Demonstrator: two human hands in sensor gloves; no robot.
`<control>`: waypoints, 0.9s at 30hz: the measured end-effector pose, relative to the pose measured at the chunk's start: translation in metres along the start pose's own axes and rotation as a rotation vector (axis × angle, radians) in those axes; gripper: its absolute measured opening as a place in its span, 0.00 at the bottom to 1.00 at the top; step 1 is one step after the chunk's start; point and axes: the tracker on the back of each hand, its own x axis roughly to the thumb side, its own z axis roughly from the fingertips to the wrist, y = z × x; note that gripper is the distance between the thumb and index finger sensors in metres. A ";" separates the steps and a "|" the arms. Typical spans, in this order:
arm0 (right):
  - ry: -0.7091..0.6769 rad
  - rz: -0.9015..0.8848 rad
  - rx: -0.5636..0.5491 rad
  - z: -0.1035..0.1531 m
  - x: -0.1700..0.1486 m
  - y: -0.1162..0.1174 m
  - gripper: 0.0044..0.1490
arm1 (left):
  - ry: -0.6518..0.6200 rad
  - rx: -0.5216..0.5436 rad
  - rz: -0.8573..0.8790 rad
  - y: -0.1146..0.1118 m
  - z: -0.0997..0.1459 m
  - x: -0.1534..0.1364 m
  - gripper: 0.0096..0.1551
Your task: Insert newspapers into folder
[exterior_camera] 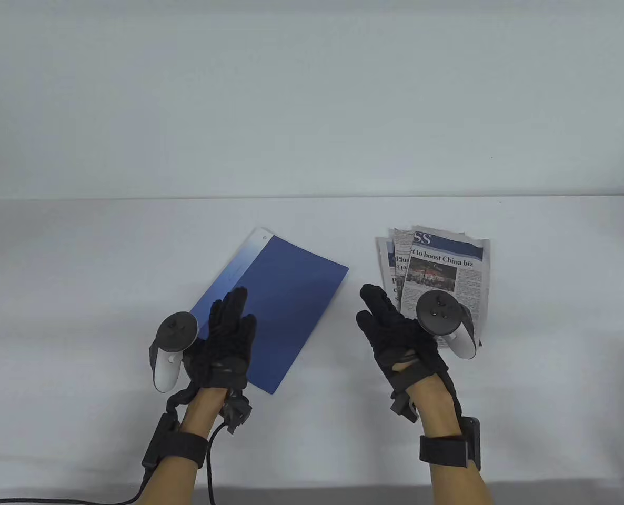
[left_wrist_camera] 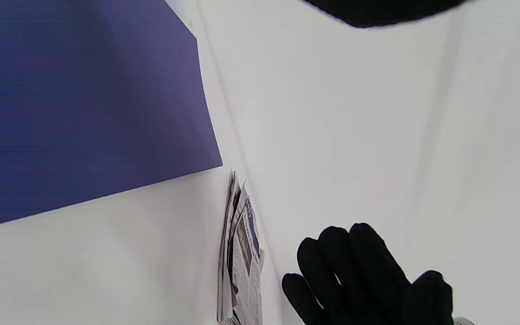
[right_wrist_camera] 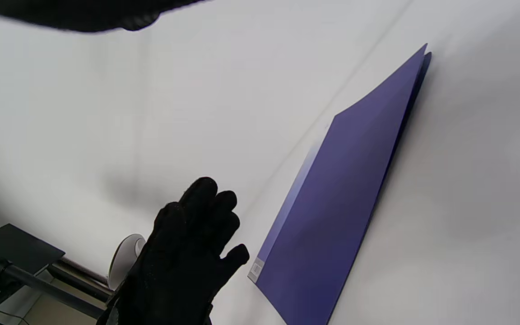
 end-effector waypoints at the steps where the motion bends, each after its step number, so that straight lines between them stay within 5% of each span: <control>1: 0.008 -0.013 -0.003 0.000 -0.003 -0.001 0.52 | -0.005 -0.003 0.003 -0.001 -0.001 0.000 0.46; 10: -0.044 -0.074 0.016 -0.003 0.000 0.004 0.52 | -0.112 -0.002 0.006 -0.003 0.001 0.017 0.45; 22: -0.056 -0.033 0.034 -0.010 0.002 0.018 0.54 | -0.063 -0.032 -0.146 -0.013 0.002 0.017 0.44; 24: -0.042 -0.018 0.050 -0.013 0.000 0.021 0.54 | 0.031 -0.045 -0.272 -0.018 0.001 0.017 0.45; 27: -0.019 -0.010 0.077 -0.018 -0.001 0.025 0.54 | 0.490 -0.262 -0.675 -0.039 -0.004 0.002 0.61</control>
